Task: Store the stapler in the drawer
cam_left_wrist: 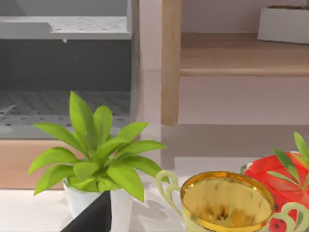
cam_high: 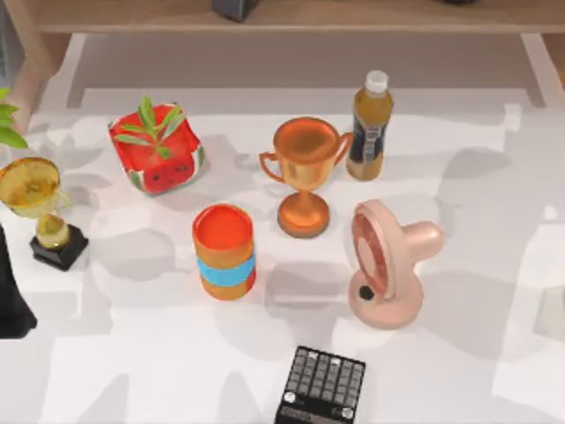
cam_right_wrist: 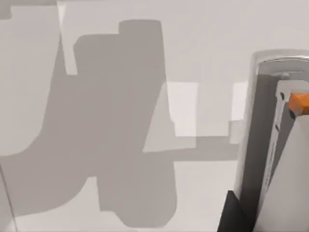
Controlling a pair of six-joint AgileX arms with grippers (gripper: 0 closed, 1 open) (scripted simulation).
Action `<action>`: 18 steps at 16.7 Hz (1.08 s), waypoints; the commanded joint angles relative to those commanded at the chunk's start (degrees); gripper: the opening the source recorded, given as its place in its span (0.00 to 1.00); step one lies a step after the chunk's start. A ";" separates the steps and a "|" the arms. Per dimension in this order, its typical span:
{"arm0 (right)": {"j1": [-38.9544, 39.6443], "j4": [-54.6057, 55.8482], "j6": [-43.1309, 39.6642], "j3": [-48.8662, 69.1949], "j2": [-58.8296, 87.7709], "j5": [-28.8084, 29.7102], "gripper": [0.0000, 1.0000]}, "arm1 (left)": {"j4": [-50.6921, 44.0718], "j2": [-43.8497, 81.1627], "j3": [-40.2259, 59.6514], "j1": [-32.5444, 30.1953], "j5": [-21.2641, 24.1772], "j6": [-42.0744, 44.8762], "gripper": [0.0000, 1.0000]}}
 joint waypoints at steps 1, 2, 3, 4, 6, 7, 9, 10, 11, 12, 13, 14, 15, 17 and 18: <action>0.20 -1.29 -2.16 1.26 2.15 0.22 0.00 | 0.00 0.00 0.00 0.00 0.00 0.00 1.00; 0.28 -2.42 -3.74 2.26 3.72 0.45 0.00 | 0.00 0.00 0.00 0.00 0.00 0.00 1.00; 0.30 -3.21 -4.65 2.91 4.63 0.63 0.00 | 0.00 0.00 0.00 0.00 0.00 0.00 1.00; 0.29 -3.53 -4.98 3.16 4.96 0.70 0.00 | 0.00 0.00 0.00 0.00 0.00 0.00 1.00; 0.29 -3.53 -4.98 3.16 4.96 0.70 0.00 | 0.00 0.00 0.00 0.00 0.00 0.00 1.00; 0.29 -3.53 -4.98 3.16 4.96 0.70 0.00 | 0.00 0.00 0.00 0.00 0.00 0.00 1.00; 0.06 -3.41 -4.78 3.10 5.02 0.65 0.00 | 0.00 0.00 0.00 0.00 0.00 0.00 1.00; -0.07 -3.40 -4.45 3.46 4.37 0.49 0.00 | 0.00 0.00 0.00 0.00 0.00 0.00 1.00; -0.26 -3.34 -3.81 3.96 3.13 0.23 0.00 | 0.00 0.00 0.00 0.00 0.00 0.00 1.00; -0.41 -3.32 -2.86 4.65 1.26 -0.06 0.00 | 0.00 0.00 0.00 0.00 0.00 0.00 1.00; -0.44 -3.47 -1.67 5.55 -1.14 -0.30 0.00 | 0.00 0.00 0.00 0.00 0.00 0.00 1.00; -0.25 -3.75 -0.28 6.55 -3.95 -0.42 0.00 | 0.00 0.00 0.00 0.00 0.00 0.00 1.00; 0.12 -4.02 1.13 7.50 -6.33 -0.39 0.00 | 0.00 0.00 0.00 0.00 0.00 0.00 1.00; 0.72 -4.18 3.26 8.73 -9.37 0.31 0.00 | 0.00 0.00 0.00 0.00 0.00 0.00 1.00; 0.83 -3.99 3.71 8.90 -10.00 0.96 0.00 | 0.00 0.00 0.00 0.00 0.00 0.00 1.00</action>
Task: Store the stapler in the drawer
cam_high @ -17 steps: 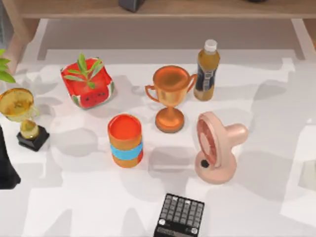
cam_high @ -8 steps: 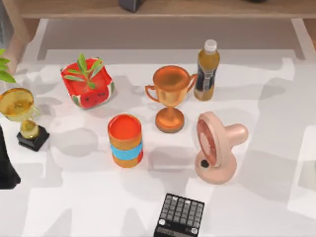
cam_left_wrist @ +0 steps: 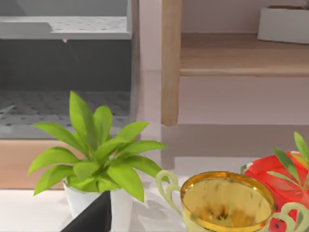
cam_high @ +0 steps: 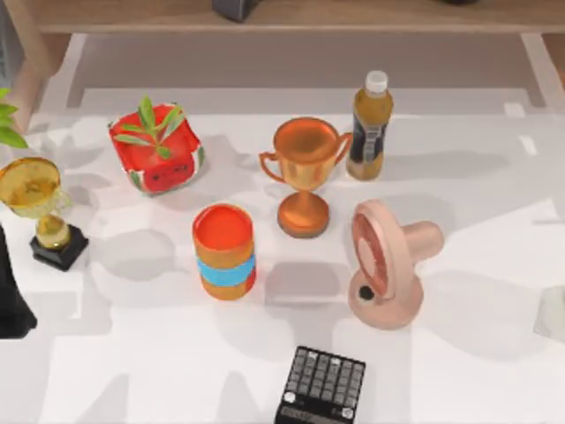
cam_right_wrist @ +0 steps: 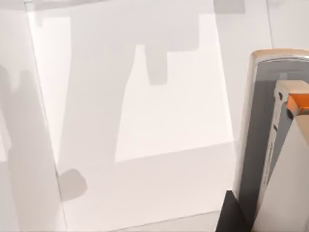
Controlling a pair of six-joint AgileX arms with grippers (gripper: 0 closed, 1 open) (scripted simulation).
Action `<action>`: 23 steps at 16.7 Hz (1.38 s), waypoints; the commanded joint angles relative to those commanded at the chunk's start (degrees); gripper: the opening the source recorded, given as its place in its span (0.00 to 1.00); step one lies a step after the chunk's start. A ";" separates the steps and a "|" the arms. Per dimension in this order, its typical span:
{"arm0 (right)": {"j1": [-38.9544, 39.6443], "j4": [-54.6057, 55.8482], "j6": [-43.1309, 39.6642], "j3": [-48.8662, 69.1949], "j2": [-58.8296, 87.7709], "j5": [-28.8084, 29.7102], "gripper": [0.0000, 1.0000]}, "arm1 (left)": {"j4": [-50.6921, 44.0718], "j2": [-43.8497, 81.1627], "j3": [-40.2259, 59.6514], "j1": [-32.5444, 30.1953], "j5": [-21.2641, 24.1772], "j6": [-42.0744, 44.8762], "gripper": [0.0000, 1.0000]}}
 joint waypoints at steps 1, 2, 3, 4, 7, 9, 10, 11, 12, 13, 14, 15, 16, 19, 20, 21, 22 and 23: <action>0.03 0.36 0.00 -0.10 -0.06 0.74 0.00 | 0.00 0.00 0.00 0.00 0.00 0.00 1.00; 0.01 0.81 -0.47 -0.52 0.52 1.46 0.00 | 0.00 0.00 0.00 0.00 0.00 0.00 1.00; -0.06 1.24 -1.27 -1.22 1.64 2.09 0.00 | 0.00 0.00 0.00 0.00 0.00 0.00 1.00; -0.14 1.62 -2.35 -2.24 3.29 2.51 0.00 | 0.00 0.00 0.00 0.00 0.00 0.00 1.00; -0.45 2.81 -5.93 -6.03 8.69 2.03 0.00 | 0.00 0.00 0.00 0.00 0.00 0.00 1.00; -0.66 3.27 -7.80 -8.02 12.53 0.77 0.00 | 0.00 0.00 0.00 0.00 0.00 0.00 1.00; -0.60 3.30 -8.37 -8.72 13.68 0.16 0.00 | 0.00 0.00 0.00 0.00 0.00 0.00 1.00; -0.53 3.31 -8.66 -9.17 14.28 -0.22 0.00 | 0.00 0.00 0.00 0.00 0.00 0.00 1.00; -0.52 3.31 -8.68 -9.21 14.34 -0.27 0.00 | 0.00 0.00 0.00 0.00 0.00 0.00 1.00; -0.52 3.31 -8.68 -9.21 14.34 -0.27 0.00 | 0.00 0.00 0.00 0.00 0.00 0.00 1.00; -0.52 3.31 -8.68 -9.21 14.34 -0.27 0.00 | 0.00 0.00 0.00 0.00 0.00 0.00 1.00; -0.52 3.31 -8.68 -9.21 14.34 -0.27 0.00 | 0.00 0.00 0.00 0.00 0.00 0.00 1.00; -0.52 3.31 -8.68 -9.21 14.34 -0.27 0.08 | 0.00 0.00 0.00 0.00 0.00 0.00 1.00; -0.52 3.31 -8.68 -9.21 14.34 -0.27 0.30 | 0.00 0.00 0.00 0.00 0.00 0.00 1.00; -0.52 3.31 -8.68 -9.21 14.34 -0.27 0.38 | 0.00 0.00 0.00 0.00 0.00 0.00 1.00; -0.52 3.31 -8.68 -9.21 14.34 -0.27 0.45 | 0.00 0.00 0.00 0.00 0.00 0.00 1.00; -0.52 3.31 -8.68 -9.21 14.34 -0.27 0.53 | 0.00 0.00 0.00 0.00 0.00 0.00 1.00; -0.52 3.31 -8.68 -9.21 14.34 -0.27 0.60 | 0.00 0.00 0.00 0.00 0.00 0.00 1.00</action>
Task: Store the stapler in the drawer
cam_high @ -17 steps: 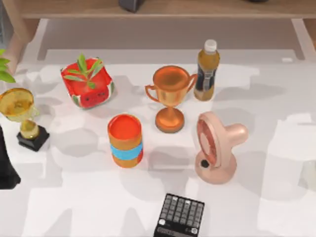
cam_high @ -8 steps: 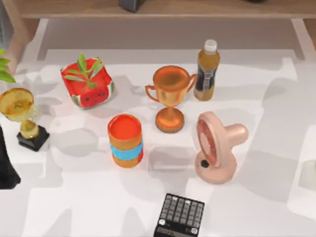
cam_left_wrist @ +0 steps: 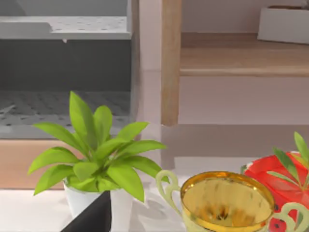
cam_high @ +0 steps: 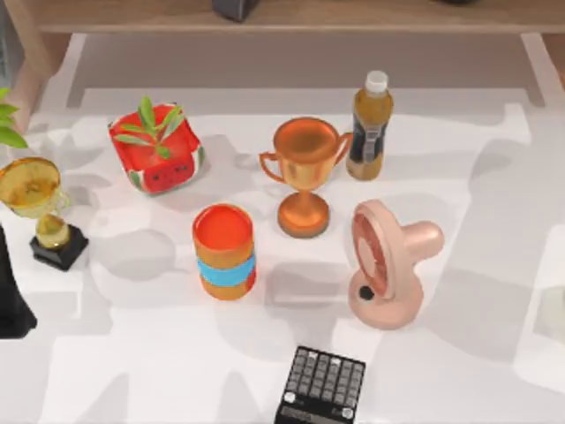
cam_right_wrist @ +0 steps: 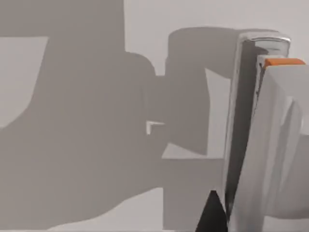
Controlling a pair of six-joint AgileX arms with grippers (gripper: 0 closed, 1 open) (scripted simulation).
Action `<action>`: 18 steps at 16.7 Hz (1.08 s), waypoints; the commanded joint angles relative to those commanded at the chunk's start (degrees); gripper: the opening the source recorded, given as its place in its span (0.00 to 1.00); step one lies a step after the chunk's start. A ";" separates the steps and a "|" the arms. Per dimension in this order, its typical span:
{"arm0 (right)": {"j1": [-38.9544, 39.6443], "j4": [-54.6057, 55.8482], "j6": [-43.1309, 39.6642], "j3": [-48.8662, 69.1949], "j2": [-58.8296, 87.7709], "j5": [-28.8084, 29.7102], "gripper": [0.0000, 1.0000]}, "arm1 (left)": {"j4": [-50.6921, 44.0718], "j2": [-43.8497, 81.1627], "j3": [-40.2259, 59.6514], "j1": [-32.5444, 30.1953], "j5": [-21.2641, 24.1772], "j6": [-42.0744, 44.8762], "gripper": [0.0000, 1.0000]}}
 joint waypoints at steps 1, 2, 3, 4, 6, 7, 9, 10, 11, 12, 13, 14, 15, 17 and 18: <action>0.00 0.00 0.00 0.00 0.00 0.00 0.68 | 0.00 0.00 0.00 0.00 0.00 0.00 1.00; 0.00 0.00 0.00 0.00 0.00 0.00 0.75 | 0.00 0.00 0.00 0.00 0.00 0.00 1.00; 0.00 0.00 0.00 0.00 0.00 0.00 0.83 | 0.00 0.00 0.00 0.00 0.00 0.00 1.00; 0.00 0.00 0.00 0.00 0.00 0.00 0.90 | 0.00 0.00 0.00 0.00 0.00 0.00 1.00; 0.00 0.00 0.00 0.00 0.00 0.00 1.00 | 0.00 0.00 0.00 0.00 0.00 0.00 1.00; 0.00 0.00 0.00 0.00 0.00 0.00 1.00 | 0.00 0.00 0.00 0.00 0.00 0.00 1.00; 0.00 0.00 0.00 0.00 0.00 0.00 1.00 | 0.00 0.00 0.00 0.00 0.00 0.00 1.00; 0.00 0.00 0.00 0.00 0.00 0.00 1.00 | 0.00 0.00 0.00 0.00 0.00 0.00 1.00; 0.00 0.00 0.00 0.00 0.00 0.00 1.00 | 0.00 0.00 0.00 0.00 0.00 0.00 1.00; 0.00 0.00 0.00 0.00 0.00 0.00 1.00 | 0.00 0.00 0.00 0.00 0.00 0.00 1.00; 0.00 0.00 0.00 0.00 0.00 0.00 1.00 | 0.00 0.00 0.00 0.00 0.00 0.00 1.00; 0.07 0.00 0.01 0.01 -0.01 0.01 1.00 | 0.00 0.00 0.00 0.00 0.00 0.00 1.00; 0.07 0.00 0.01 0.01 -0.01 0.01 1.00 | 0.00 0.00 0.00 0.00 0.00 0.00 1.00; 0.11 0.80 -0.92 -1.06 -1.42 -0.15 1.00 | 0.00 0.00 0.00 0.00 0.00 0.00 1.00; 0.14 1.71 -1.85 -2.12 -2.84 -0.33 1.00 | 0.00 0.00 0.00 0.00 0.00 0.00 1.00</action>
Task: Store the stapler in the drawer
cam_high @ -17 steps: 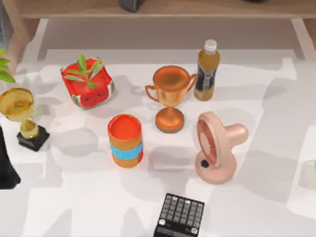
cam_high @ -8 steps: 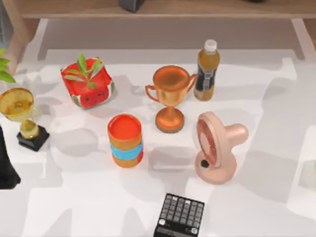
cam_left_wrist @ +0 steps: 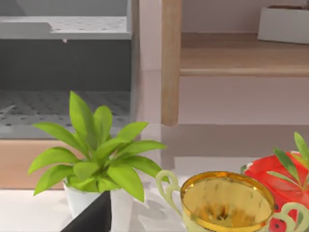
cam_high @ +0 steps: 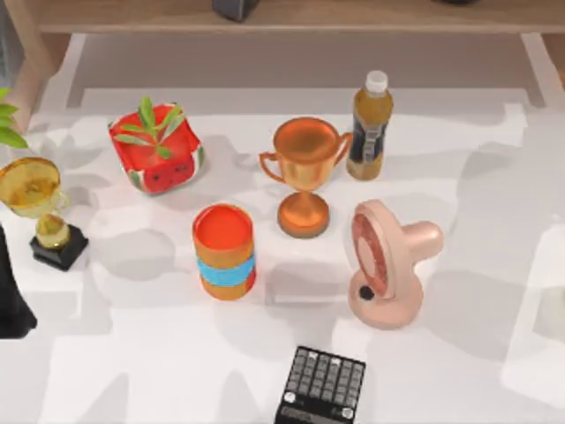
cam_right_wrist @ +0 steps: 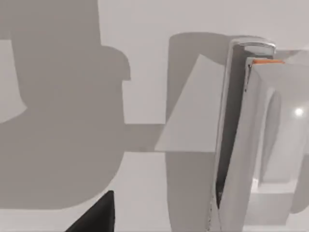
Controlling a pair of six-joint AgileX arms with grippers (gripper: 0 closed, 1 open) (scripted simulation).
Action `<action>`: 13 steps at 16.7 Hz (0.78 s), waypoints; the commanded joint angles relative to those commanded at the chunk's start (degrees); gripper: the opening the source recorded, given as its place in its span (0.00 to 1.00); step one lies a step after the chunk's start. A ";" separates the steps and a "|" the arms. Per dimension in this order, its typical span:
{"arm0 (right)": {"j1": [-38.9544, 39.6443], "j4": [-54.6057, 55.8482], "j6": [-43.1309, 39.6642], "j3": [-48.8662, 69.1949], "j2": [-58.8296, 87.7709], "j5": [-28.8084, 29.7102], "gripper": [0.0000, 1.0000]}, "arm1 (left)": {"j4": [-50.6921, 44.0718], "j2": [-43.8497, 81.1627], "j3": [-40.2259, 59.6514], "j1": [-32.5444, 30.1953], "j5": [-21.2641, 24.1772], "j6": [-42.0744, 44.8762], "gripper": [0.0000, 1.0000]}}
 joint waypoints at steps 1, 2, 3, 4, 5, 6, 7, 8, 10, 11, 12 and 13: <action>0.01 1.52 -1.32 -1.47 -1.92 -0.28 1.00 | 0.00 0.00 0.00 0.00 0.00 0.00 1.00; -0.04 3.51 -2.85 -3.15 -4.07 -0.64 1.00 | 0.00 0.00 0.00 0.00 0.00 0.00 1.00; -0.17 5.99 -4.56 -5.04 -6.40 -1.06 1.00 | 0.00 0.00 0.00 0.00 0.00 0.00 1.00; -0.45 9.01 -6.44 -7.11 -8.83 -1.55 1.00 | 0.00 0.00 0.00 0.00 0.00 0.00 1.00; -1.01 12.76 -8.49 -9.44 -11.28 -2.11 1.00 | 0.00 0.00 0.00 0.00 0.00 0.00 1.00; -1.82 16.98 -10.64 -11.95 -13.67 -2.71 1.00 | 0.00 0.00 0.00 0.00 0.00 0.00 1.00; -2.88 21.64 -12.86 -14.66 -15.99 -3.33 1.00 | 0.00 0.00 0.00 0.00 0.00 0.00 1.00; -4.19 26.77 -15.18 -17.57 -18.21 -4.00 1.00 | 0.00 0.00 0.00 0.00 0.00 0.00 1.00; -7.55 38.41 -20.01 -24.14 -22.26 -5.51 1.00 | 0.00 0.00 0.00 0.00 0.00 0.00 1.00; -9.46 44.70 -22.50 -27.71 -24.10 -6.36 1.00 | 0.00 0.00 0.00 0.00 0.00 0.00 1.00; -11.50 51.27 -25.02 -31.49 -25.80 -7.28 1.00 | 0.00 0.00 0.00 0.00 0.00 0.00 1.00; -13.65 58.12 -27.59 -35.50 -27.31 -8.30 1.00 | 0.00 0.00 0.00 0.00 0.00 0.00 1.00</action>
